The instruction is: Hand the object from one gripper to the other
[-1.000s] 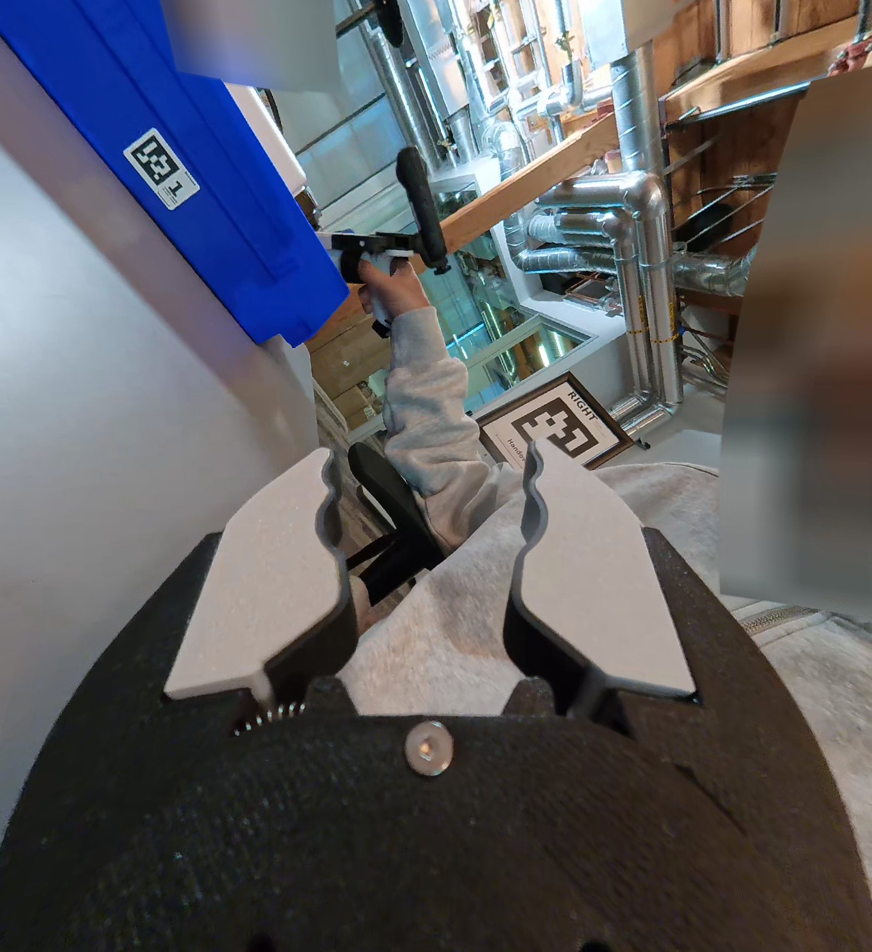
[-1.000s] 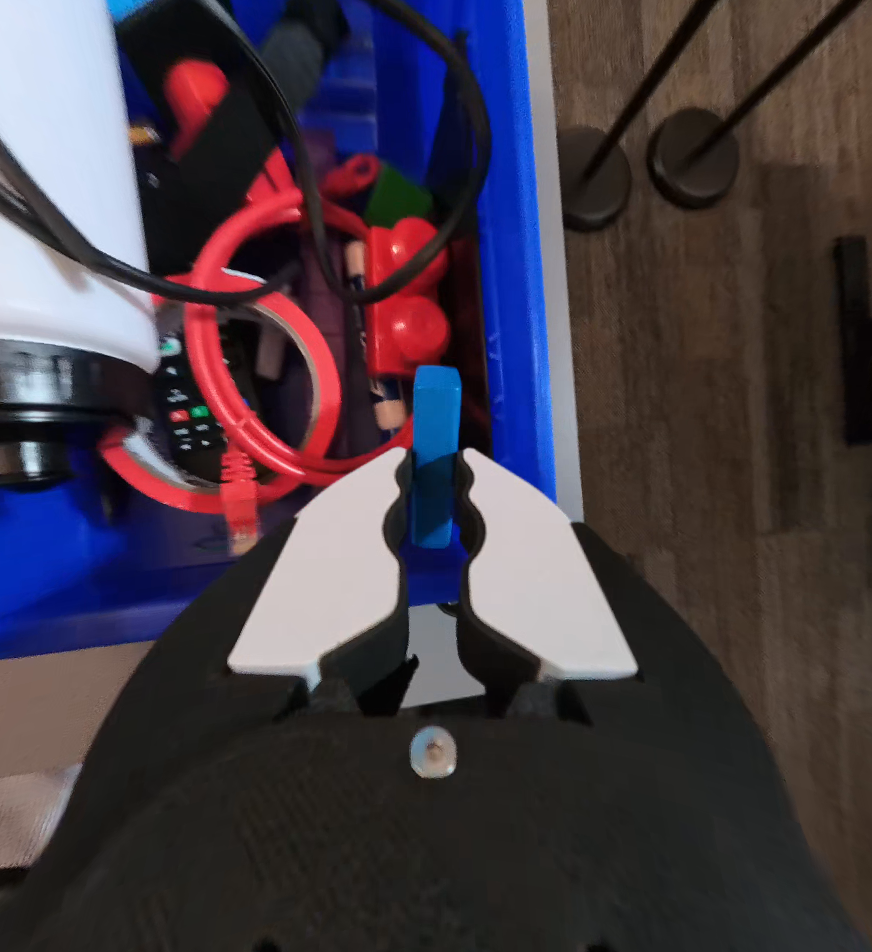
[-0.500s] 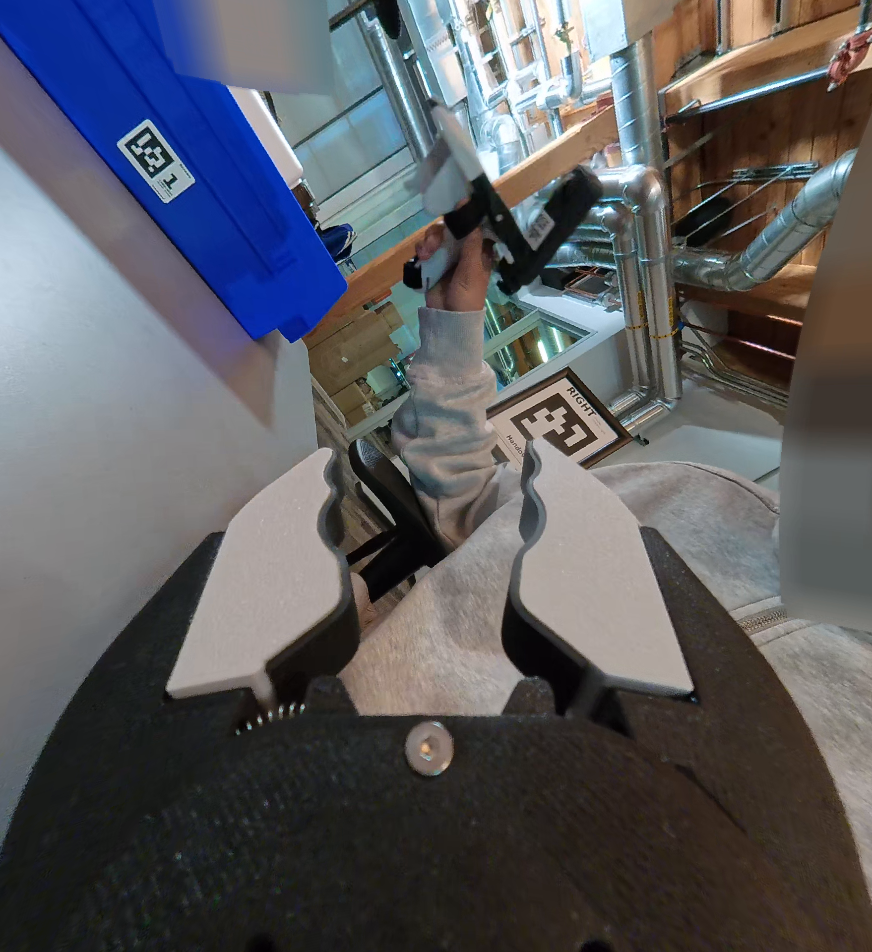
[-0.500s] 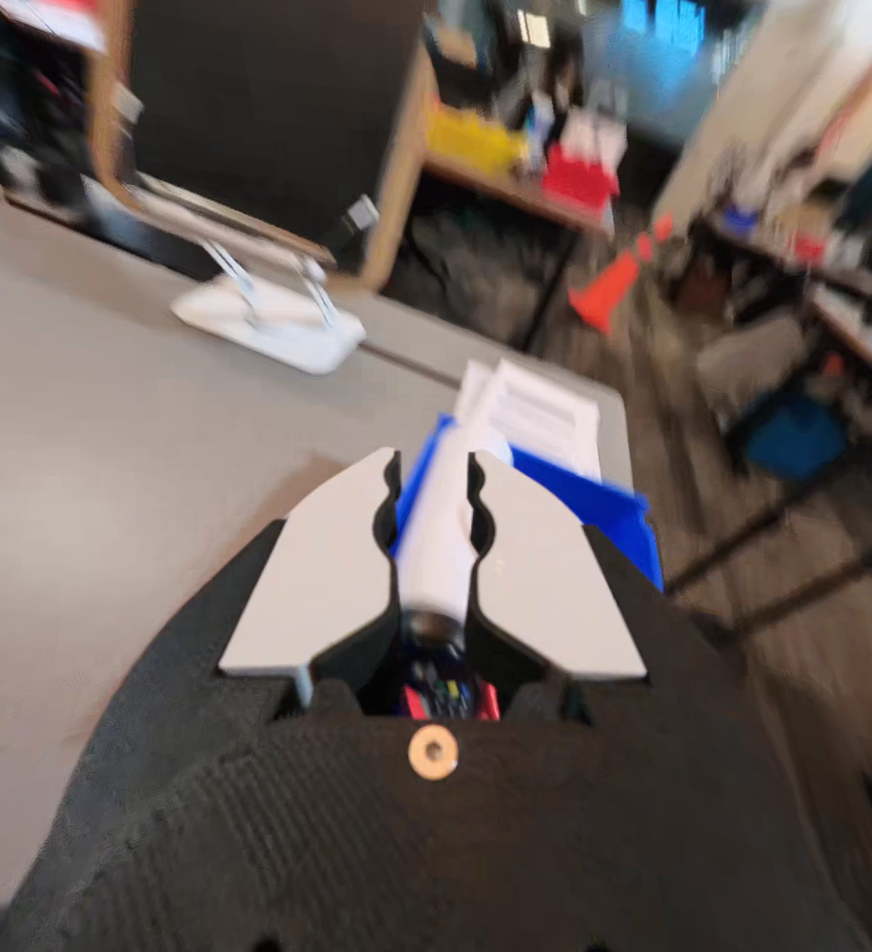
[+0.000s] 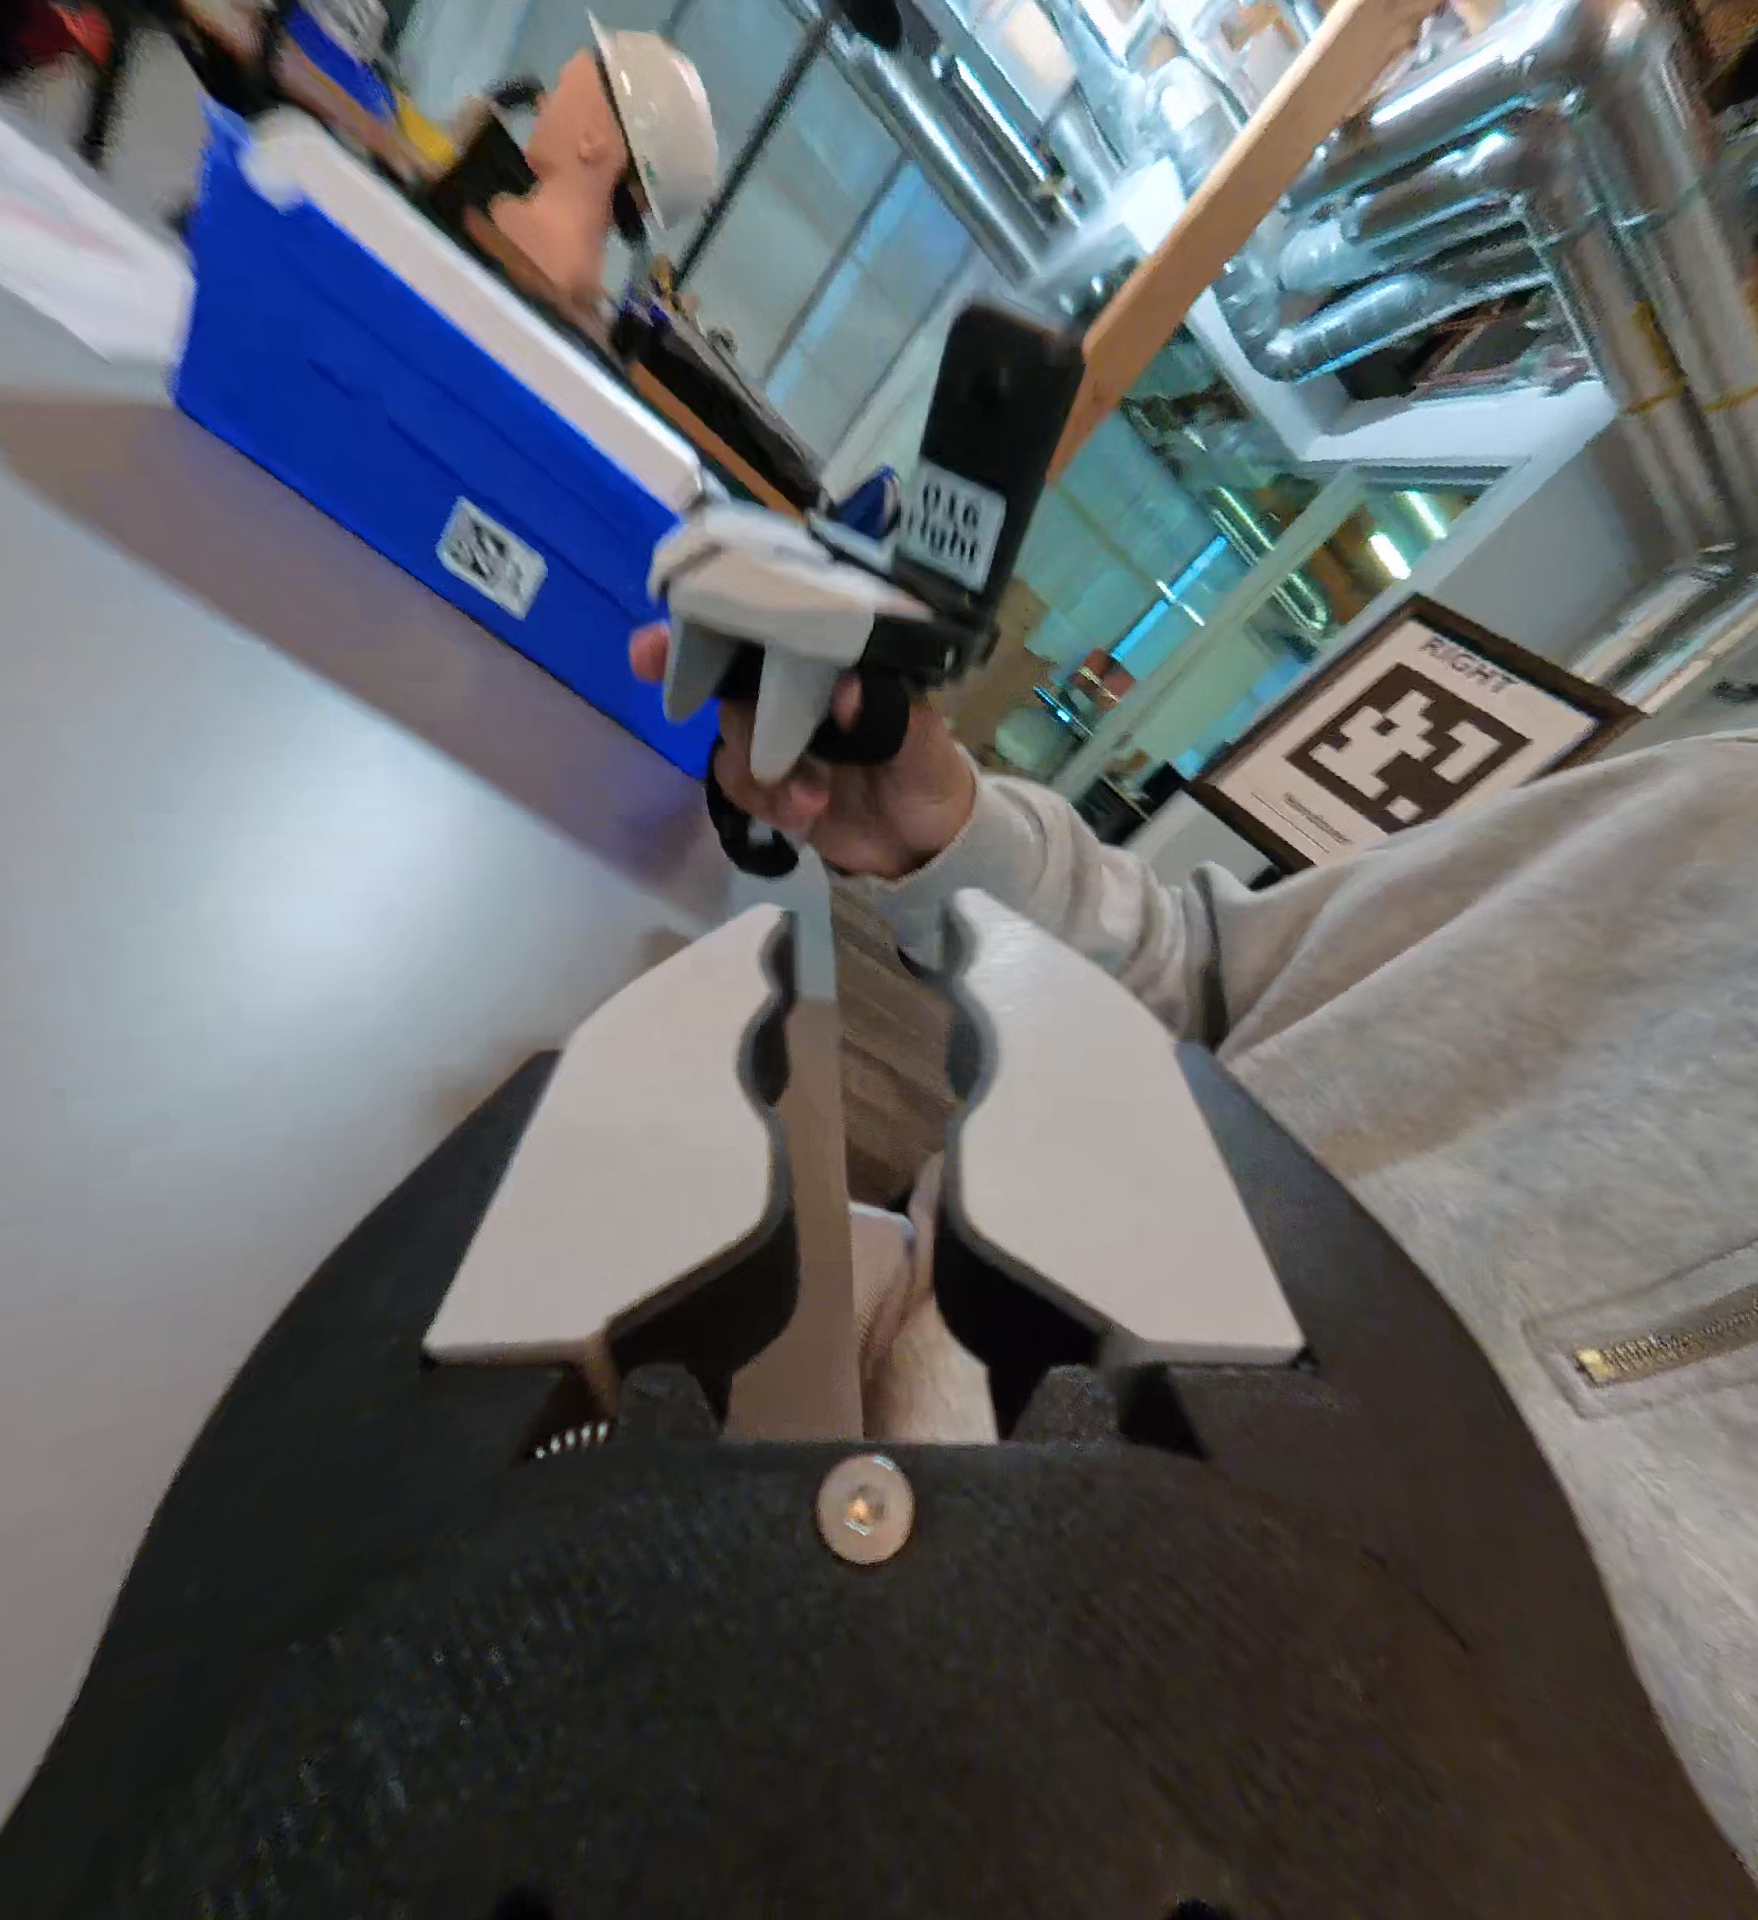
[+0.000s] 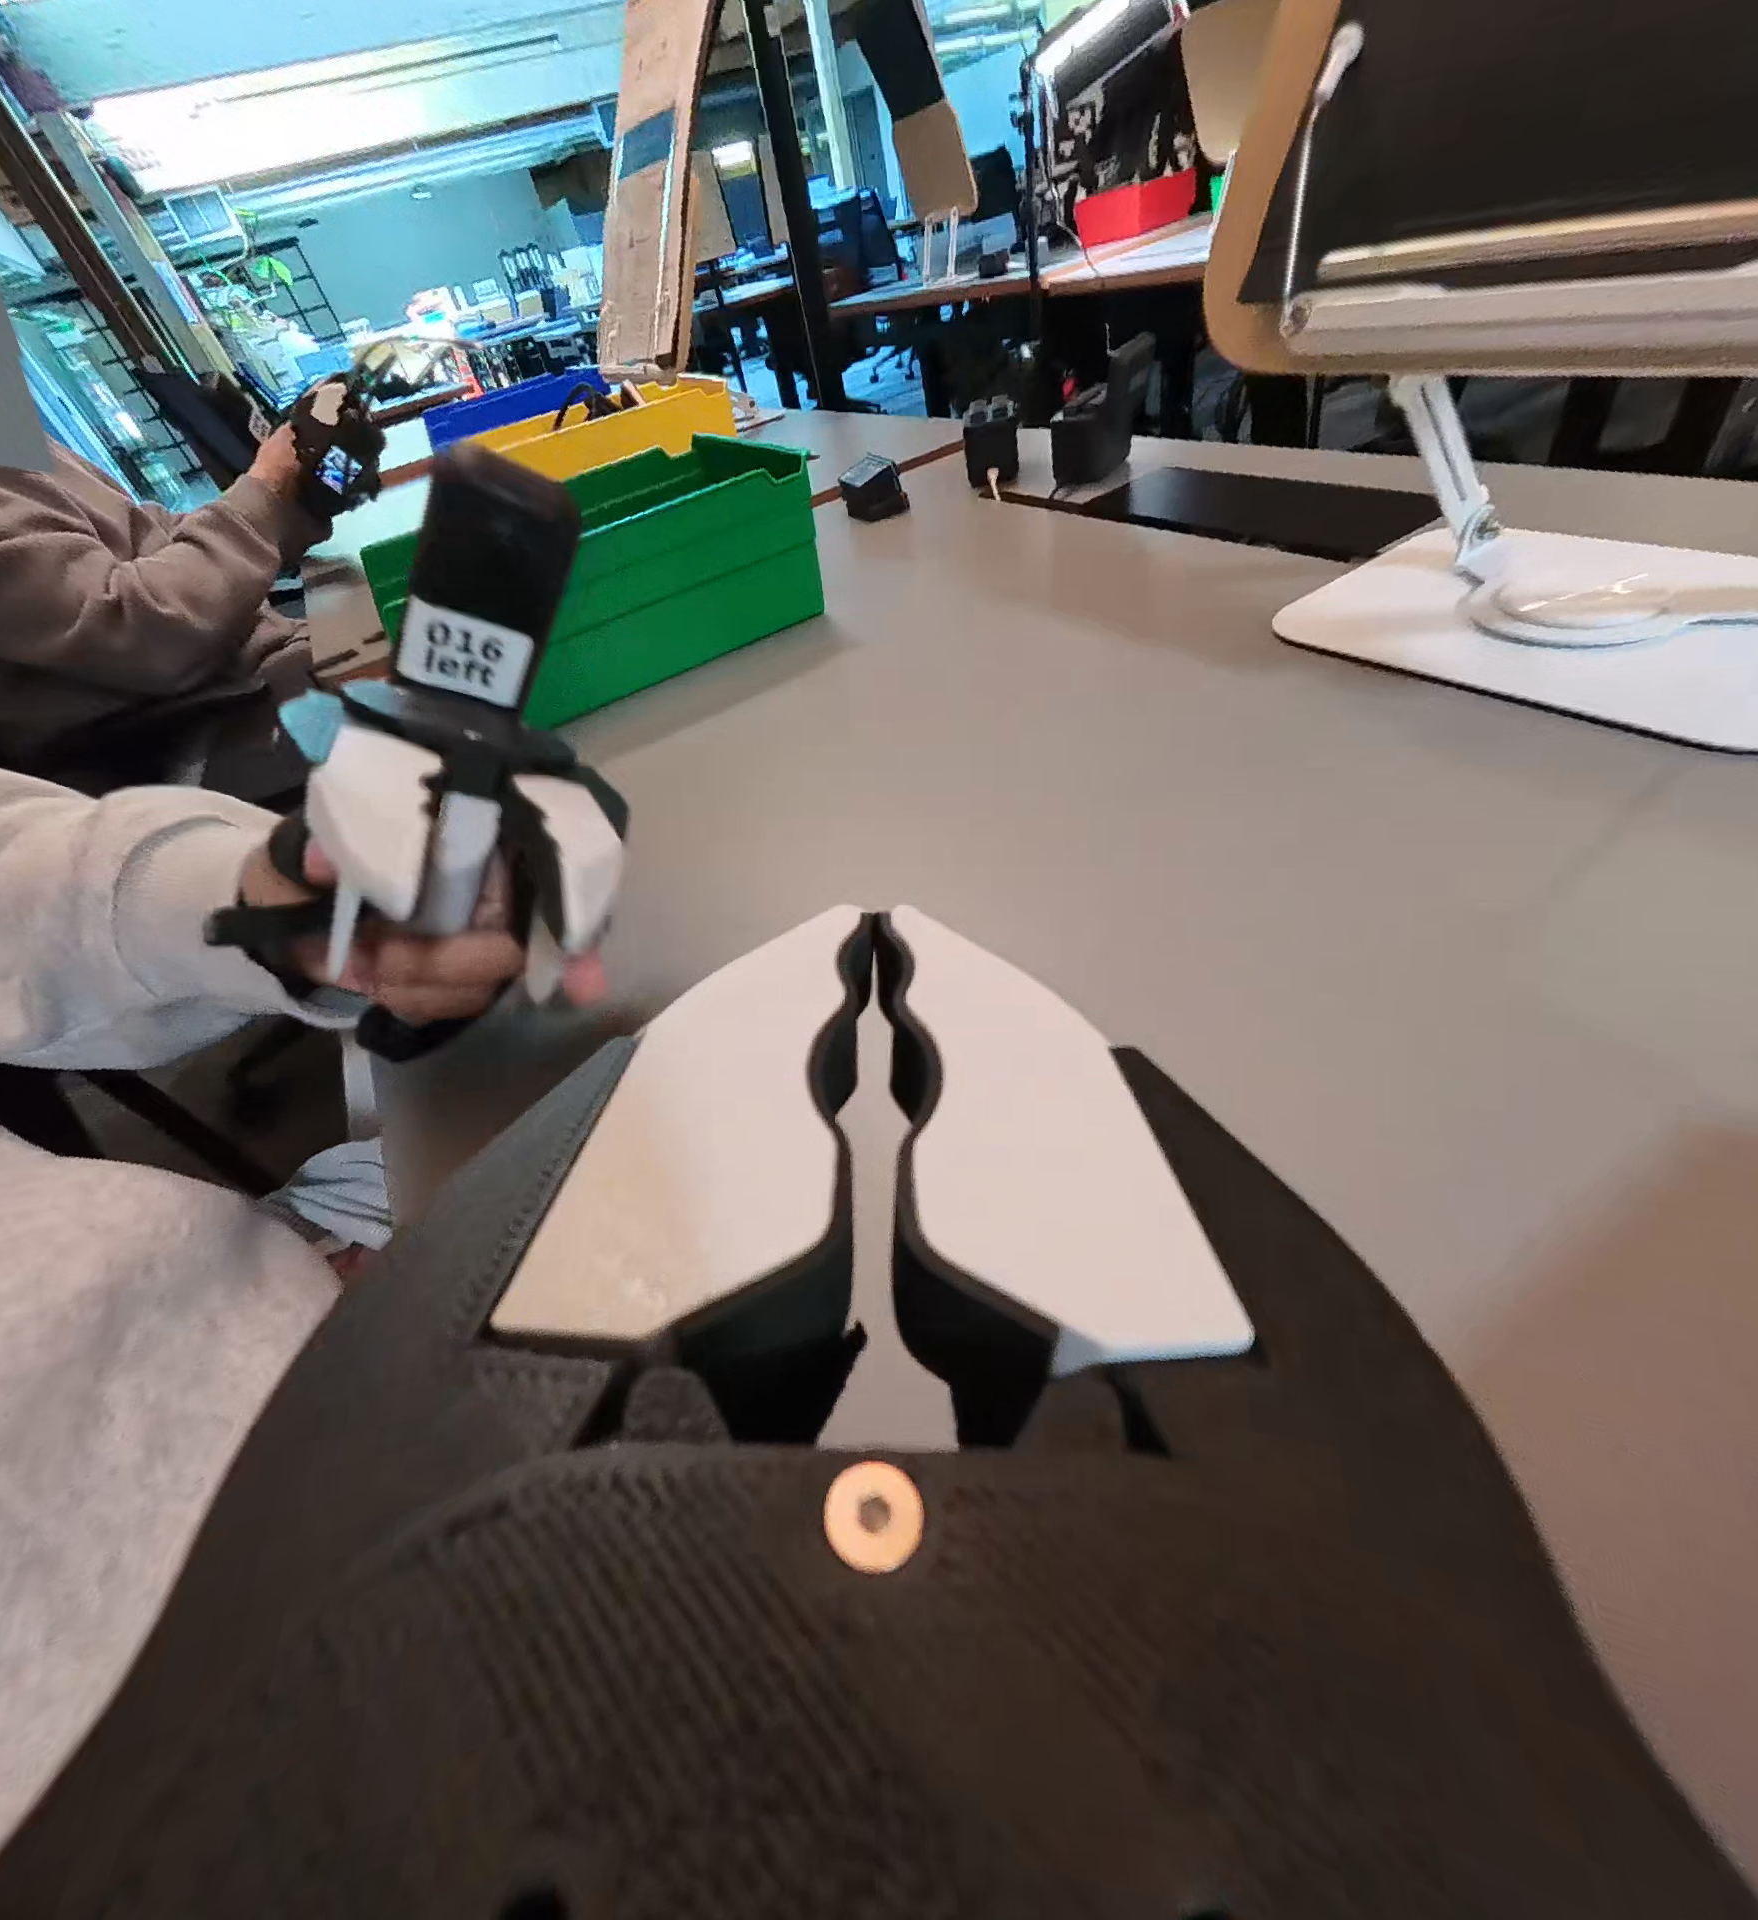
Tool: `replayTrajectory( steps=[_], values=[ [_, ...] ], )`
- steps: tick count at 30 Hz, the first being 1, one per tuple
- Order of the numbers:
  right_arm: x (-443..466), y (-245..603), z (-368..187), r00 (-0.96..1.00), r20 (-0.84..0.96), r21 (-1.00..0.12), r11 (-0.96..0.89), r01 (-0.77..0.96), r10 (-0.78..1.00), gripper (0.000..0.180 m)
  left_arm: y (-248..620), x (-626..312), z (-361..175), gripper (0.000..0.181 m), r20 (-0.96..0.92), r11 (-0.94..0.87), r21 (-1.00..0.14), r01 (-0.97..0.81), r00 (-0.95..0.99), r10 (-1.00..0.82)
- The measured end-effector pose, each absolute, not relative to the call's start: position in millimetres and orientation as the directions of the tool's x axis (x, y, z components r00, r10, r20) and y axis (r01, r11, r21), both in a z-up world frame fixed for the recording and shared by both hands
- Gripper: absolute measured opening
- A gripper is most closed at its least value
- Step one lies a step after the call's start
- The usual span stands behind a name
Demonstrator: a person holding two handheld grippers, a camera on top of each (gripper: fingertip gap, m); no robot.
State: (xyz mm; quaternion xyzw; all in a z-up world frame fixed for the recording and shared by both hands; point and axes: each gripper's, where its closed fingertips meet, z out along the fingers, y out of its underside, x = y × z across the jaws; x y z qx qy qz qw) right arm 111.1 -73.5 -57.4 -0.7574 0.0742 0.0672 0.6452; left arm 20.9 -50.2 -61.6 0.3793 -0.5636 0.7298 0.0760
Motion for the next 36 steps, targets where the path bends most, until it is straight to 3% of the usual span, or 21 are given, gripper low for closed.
replayTrajectory(
  steps=[2, 4, 6, 11, 14, 17, 21, 29, 34, 36],
  values=[
    [109, -72, -60, 0.979, -0.205, -0.967, -0.149, -0.205, -0.017, 0.012, -29, 25, -34, 0.008, 0.595, -0.406, -0.795, -0.451, -0.712, -0.374],
    [104, -73, -63, 0.973, -0.232, -0.960, -0.162, -0.228, 0.008, 0.000, 4, 27, -3, 0.004, 0.531, -0.424, -0.836, -0.349, -0.710, -0.463],
    [103, -73, -65, 0.974, -0.227, -0.962, -0.162, -0.221, 0.019, 0.000, 55, 28, 20, 0.006, 0.435, -0.371, -0.896, -0.243, -0.642, -0.631],
    [103, -70, -74, 0.973, -0.231, -0.956, -0.190, -0.224, 0.013, 0.000, 243, 3, 46, 0.011, 0.254, -0.235, -0.964, -0.125, -0.163, -0.953],
    [102, -67, -81, 0.969, -0.248, -0.948, -0.210, -0.240, 0.013, 0.000, 359, -28, 16, 0.022, 0.212, -0.252, -0.934, -0.255, 0.173, -0.962],
    [101, -63, -85, 0.967, -0.255, -0.943, -0.224, -0.246, 0.013, 0.000, 434, -55, -59, 0.033, 0.142, -0.331, -0.795, -0.508, 0.375, -0.916],
    [104, -60, -88, 0.975, -0.221, -0.945, -0.243, -0.218, -0.015, 0.000, 455, -69, -135, 0.035, 0.132, -0.418, -0.612, -0.671, 0.435, -0.891],
    [121, -62, -98, 0.971, -0.223, -0.938, -0.253, -0.239, -0.088, 0.000, 458, -60, -161, 0.063, 0.028, -0.359, -0.530, -0.768, 0.407, -0.913],
    [133, -65, -96, 0.951, -0.281, -0.929, -0.212, -0.302, -0.127, 0.000, 460, -59, -173, 0.063, -0.031, -0.321, -0.480, -0.816, 0.381, -0.924],
    [135, -66, -96, 0.946, -0.296, -0.926, -0.204, -0.319, -0.135, 0.000, 459, -55, -171, 0.043, -0.014, -0.319, -0.495, -0.808, 0.374, -0.927]
  ],
)
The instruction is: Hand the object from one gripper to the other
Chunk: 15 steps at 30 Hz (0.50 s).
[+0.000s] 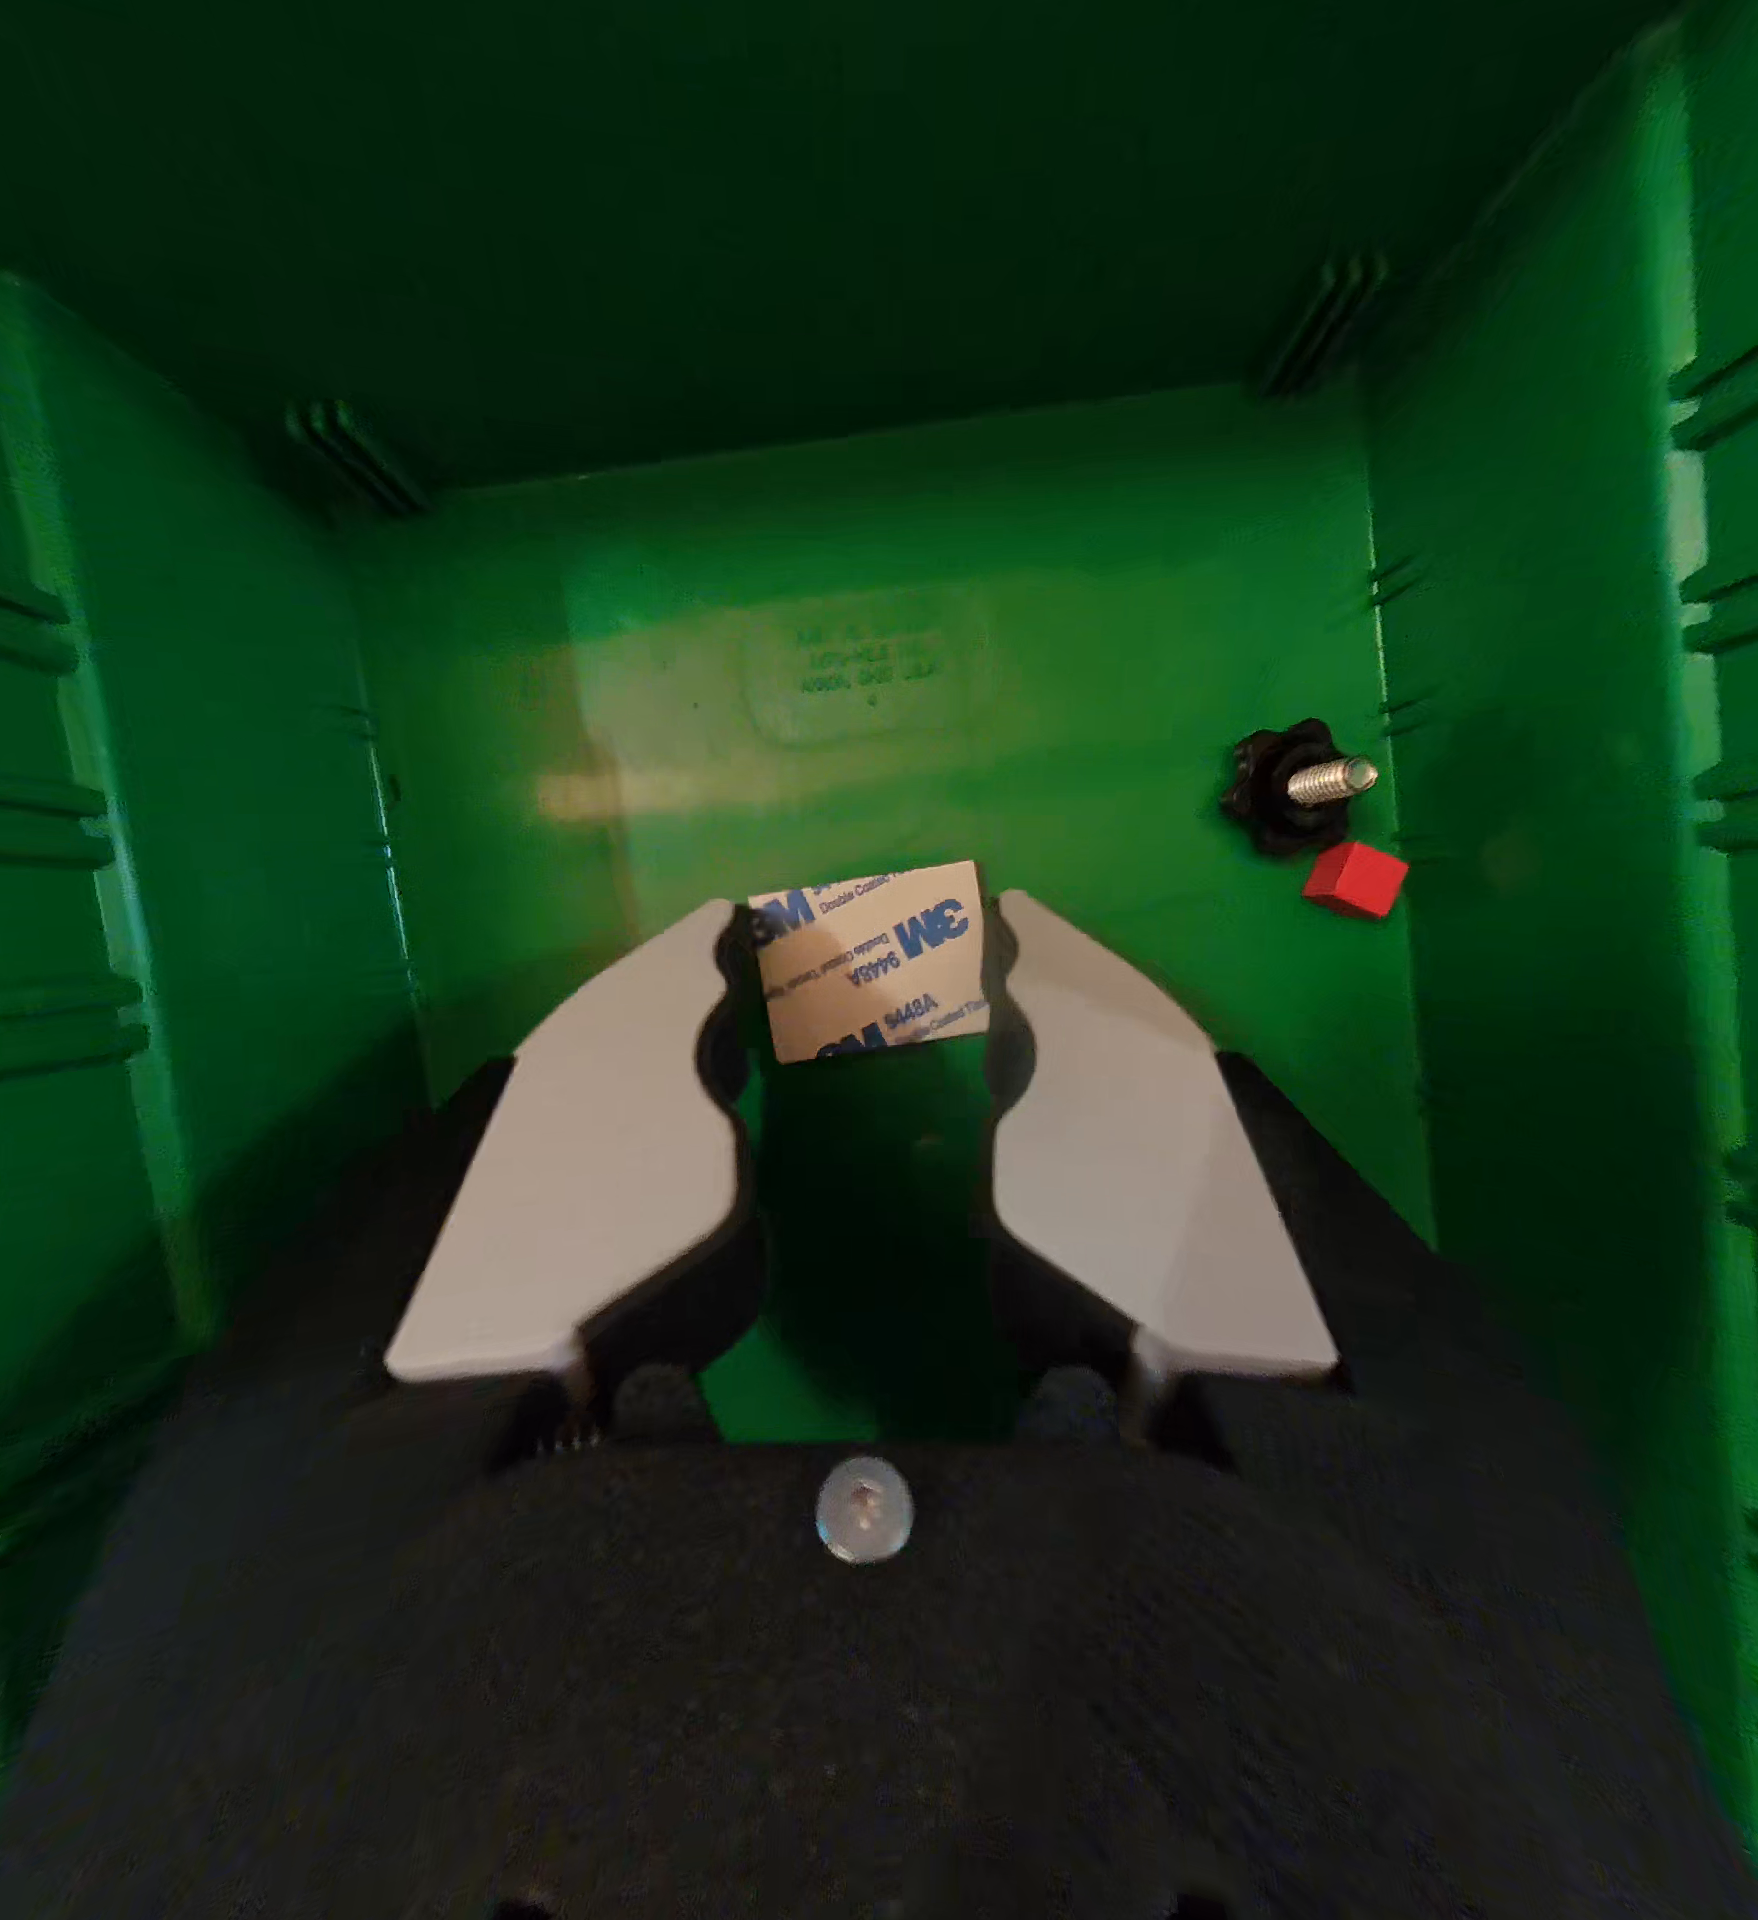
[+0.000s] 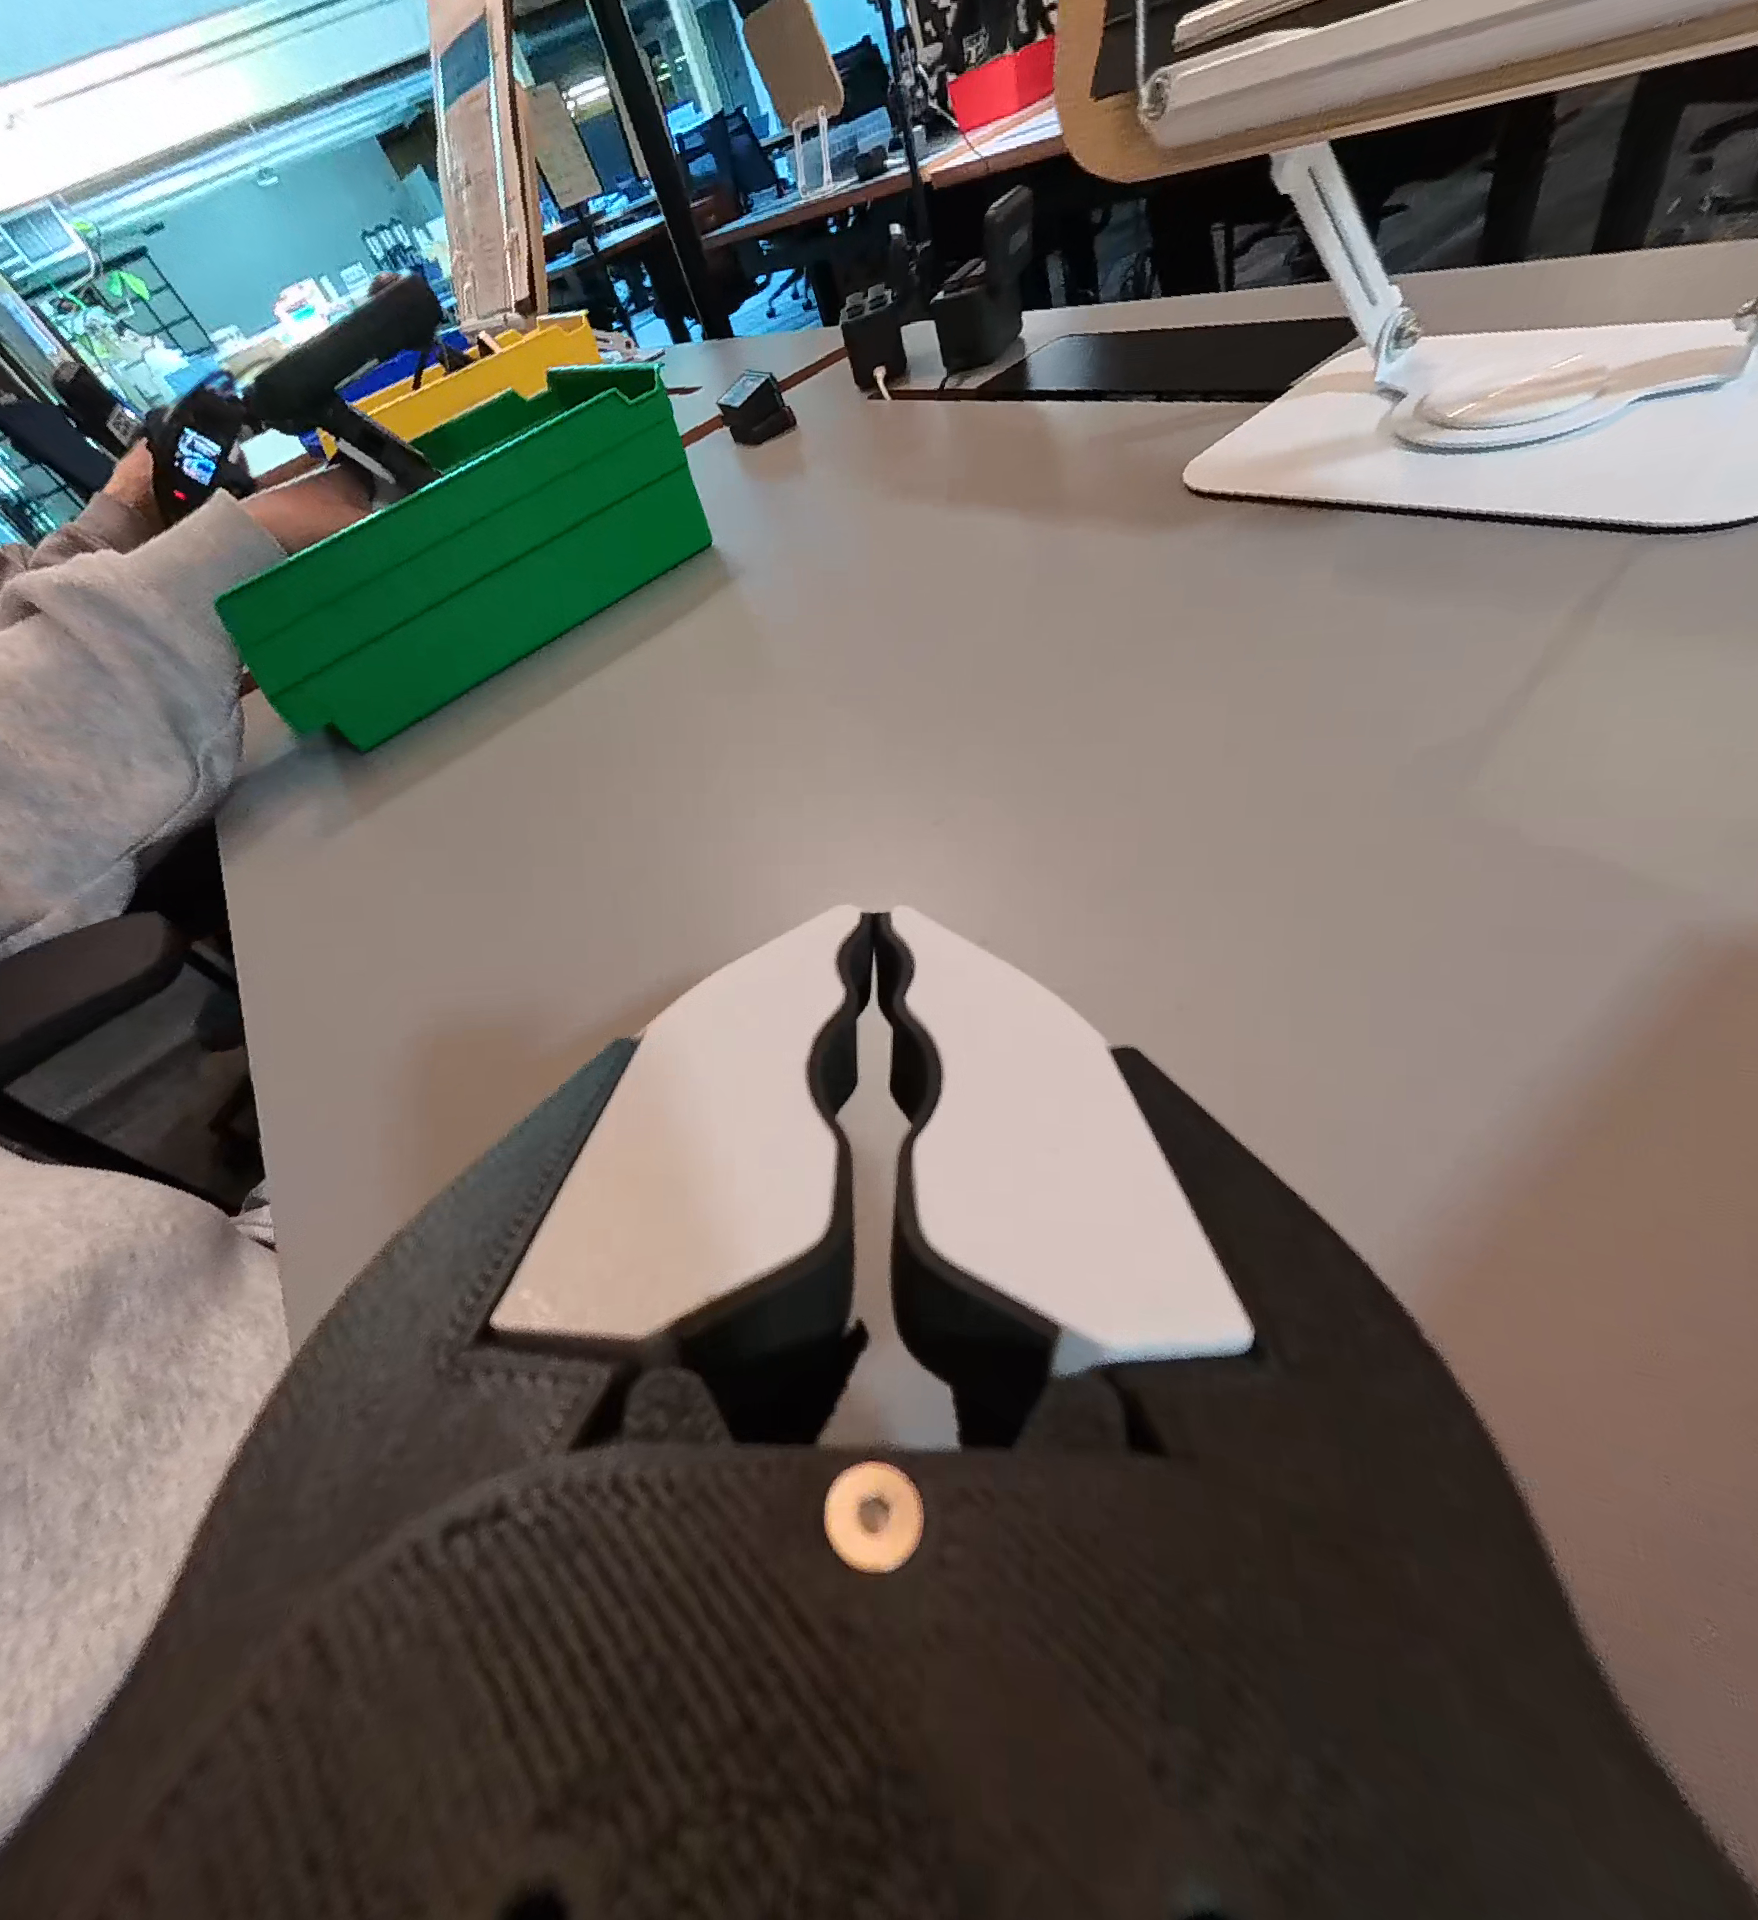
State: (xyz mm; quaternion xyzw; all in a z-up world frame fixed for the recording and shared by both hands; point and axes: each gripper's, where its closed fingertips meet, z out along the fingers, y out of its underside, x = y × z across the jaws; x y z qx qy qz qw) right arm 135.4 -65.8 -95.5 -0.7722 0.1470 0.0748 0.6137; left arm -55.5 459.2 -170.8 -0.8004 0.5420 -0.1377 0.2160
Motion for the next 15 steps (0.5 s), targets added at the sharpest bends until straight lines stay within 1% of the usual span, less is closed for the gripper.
replayTrajectory(
  steps=[3, 7, 9, 12, 15],
  values=[
    [137, -66, -96, 0.941, -0.307, -0.922, -0.200, -0.331, -0.144, 0.000, 458, -56, -171, 0.044, -0.011, -0.310, -0.496, -0.811, 0.362, -0.932],
    [139, -65, -96, 0.940, -0.306, -0.922, -0.198, -0.332, -0.148, 0.000, 457, -55, -152, 0.043, 0.000, -0.301, -0.574, -0.762, 0.367, -0.930],
    [139, -64, -95, 0.941, -0.305, -0.924, -0.193, -0.330, -0.147, 0.000, 452, -52, -132, 0.043, 0.022, -0.290, -0.635, -0.716, 0.358, -0.933],
    [138, -61, -92, 0.947, -0.292, -0.932, -0.182, -0.314, -0.137, 0.000, 434, -40, -86, 0.043, 0.067, -0.250, -0.751, -0.611, 0.306, -0.950],
    [131, -52, -88, 0.957, -0.272, -0.940, -0.183, -0.287, -0.104, 0.000, 392, -22, -35, 0.043, 0.134, -0.201, -0.856, -0.477, 0.171, -0.976]
  ],
)
